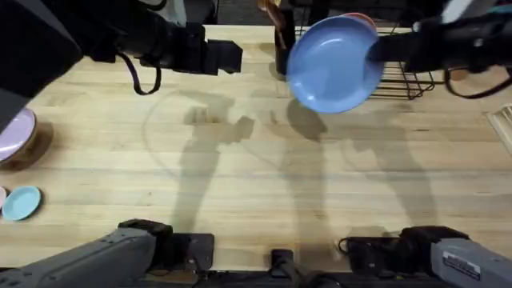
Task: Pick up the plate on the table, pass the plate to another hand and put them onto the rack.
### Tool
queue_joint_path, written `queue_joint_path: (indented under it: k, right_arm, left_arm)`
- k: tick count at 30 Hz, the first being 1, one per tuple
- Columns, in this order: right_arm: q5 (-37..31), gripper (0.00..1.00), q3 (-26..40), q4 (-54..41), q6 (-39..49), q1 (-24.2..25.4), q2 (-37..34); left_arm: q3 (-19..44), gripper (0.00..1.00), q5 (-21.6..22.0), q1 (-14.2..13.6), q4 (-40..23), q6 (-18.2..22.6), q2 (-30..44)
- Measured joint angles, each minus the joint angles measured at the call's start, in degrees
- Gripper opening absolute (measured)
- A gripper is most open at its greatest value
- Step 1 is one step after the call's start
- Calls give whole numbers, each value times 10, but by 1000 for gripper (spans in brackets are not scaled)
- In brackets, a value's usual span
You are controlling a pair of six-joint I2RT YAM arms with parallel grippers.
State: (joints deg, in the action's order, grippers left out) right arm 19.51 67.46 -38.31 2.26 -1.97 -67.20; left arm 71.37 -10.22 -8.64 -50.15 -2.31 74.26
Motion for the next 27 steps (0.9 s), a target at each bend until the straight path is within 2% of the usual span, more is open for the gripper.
queue_joint_path:
  k: [7, 21, 27]
  right_arm:
    - [-56, 31, 0, 44, 105, 47, 21]
    - [-67, 31, 0, 211, 451, 50, 18]
    - [-67, 31, 0, 256, 596, 50, -11]
  left_arm:
    - [0, 993, 0, 0, 0, 0, 0]
    - [0, 993, 0, 0, -5, 0, 0]
    - [0, 993, 0, 0, -5, 0, 0]
